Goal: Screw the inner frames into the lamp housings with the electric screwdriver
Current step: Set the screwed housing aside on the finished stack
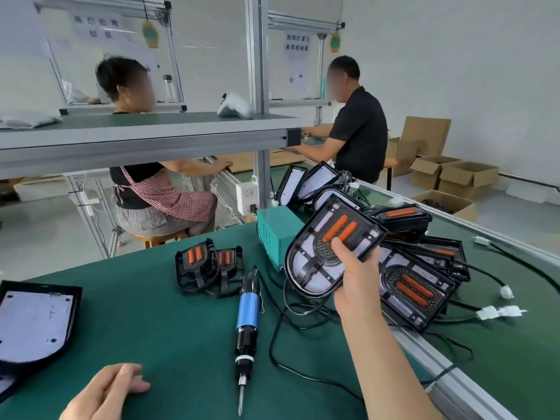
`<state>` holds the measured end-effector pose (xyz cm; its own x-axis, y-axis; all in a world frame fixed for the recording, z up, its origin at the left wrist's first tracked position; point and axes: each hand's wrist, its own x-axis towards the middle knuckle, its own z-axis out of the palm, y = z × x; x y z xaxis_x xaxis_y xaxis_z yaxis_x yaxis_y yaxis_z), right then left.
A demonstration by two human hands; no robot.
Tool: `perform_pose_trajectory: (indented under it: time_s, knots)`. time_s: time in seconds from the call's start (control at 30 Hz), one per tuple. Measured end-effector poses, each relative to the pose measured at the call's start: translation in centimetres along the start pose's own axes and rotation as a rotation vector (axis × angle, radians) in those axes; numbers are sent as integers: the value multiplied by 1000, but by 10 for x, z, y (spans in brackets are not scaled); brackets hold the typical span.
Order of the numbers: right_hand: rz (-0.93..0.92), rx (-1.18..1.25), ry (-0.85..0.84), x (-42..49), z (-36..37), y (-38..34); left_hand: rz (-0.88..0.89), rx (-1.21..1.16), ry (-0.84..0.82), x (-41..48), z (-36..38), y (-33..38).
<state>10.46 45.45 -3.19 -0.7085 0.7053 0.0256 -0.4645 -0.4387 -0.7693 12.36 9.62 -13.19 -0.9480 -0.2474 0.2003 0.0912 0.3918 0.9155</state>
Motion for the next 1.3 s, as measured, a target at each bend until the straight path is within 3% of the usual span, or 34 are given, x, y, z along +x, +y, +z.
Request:
perform_pose_trajectory:
  time_s: [0.2,0.47,1.1,1.3]
  knots:
    - [44,-23,254,28,-20,23,11,3,13,-1,4,4]
    - [-42,-181,364,59,-29,42,-1,3,18,-1,2,6]
    - [-115,-291,268,106,-84,31,-59,-24,15,2,1,8]
    - [-132,-276,335,123,-90,14,-59,-20,59,0,3,14]
